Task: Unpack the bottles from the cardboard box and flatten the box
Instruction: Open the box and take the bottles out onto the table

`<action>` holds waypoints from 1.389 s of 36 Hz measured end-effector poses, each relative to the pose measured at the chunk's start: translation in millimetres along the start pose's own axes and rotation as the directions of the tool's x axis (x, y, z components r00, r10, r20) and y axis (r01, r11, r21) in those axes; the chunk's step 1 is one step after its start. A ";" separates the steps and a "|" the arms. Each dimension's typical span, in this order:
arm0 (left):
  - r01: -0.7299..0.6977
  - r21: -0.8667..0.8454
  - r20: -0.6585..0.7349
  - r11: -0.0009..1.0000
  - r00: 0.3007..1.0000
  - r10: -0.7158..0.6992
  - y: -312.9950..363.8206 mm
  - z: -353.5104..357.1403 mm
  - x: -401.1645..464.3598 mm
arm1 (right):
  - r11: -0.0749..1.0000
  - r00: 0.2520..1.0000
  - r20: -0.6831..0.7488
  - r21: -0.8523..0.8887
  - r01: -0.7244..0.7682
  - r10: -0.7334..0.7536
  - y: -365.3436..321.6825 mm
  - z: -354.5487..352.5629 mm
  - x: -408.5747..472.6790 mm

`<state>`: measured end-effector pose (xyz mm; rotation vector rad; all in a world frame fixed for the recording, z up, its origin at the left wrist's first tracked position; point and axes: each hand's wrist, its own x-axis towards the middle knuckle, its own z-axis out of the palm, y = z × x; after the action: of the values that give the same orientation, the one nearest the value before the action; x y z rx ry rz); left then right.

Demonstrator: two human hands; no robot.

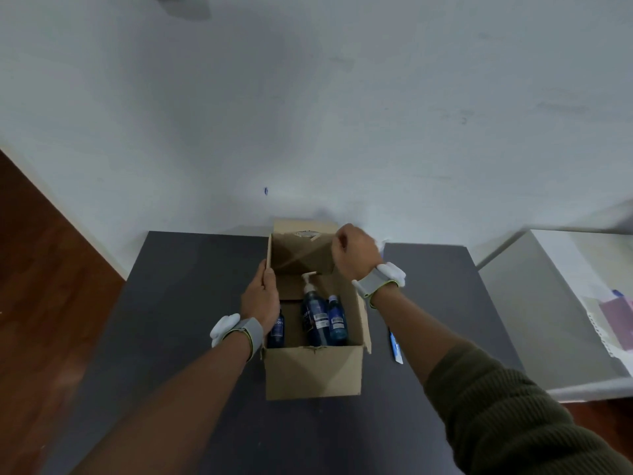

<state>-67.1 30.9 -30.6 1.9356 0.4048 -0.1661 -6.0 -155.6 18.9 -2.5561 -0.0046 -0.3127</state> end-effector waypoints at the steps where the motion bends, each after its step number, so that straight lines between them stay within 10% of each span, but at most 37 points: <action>1: 0.003 0.001 0.002 1.000 1.000 -0.003 -0.5 0.2 0.6 | 0.998 0.996 0.073 -0.045 -0.039 0.042 1.3 15.8 5.8; 8: 0.006 -0.022 0.022 1.000 1.000 -0.005 -7.5 -0.2 6.7 | 0.847 0.725 0.485 -0.463 -0.260 0.488 98.2 149.4 39.0; 20: 0.005 -0.010 -0.031 1.000 1.000 -0.006 -17.6 6.1 16.6 | 0.849 0.670 0.646 -0.526 0.043 0.366 27.1 133.2 12.8; 33: 0.013 -0.001 -0.042 1.000 0.999 -0.013 -13.0 9.1 14.0 | 0.871 0.629 0.672 -0.491 -0.016 0.390 58.1 164.2 25.4; 43: -0.015 -0.021 -0.034 1.000 0.999 0.014 -14.4 6.5 11.9 | 0.959 0.864 0.473 -0.280 -0.037 0.172 -12.7 74.8 -21.6; 50: 0.002 0.020 -0.036 1.000 0.999 -0.001 -0.8 2.5 2.9 | 0.958 0.894 0.351 -0.167 -0.231 0.277 -35.0 28.5 -71.6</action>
<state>-64.5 29.5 -33.1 1.9606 0.4296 -0.1369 -71.7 -106.5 -1.7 -2.6562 0.2128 0.2846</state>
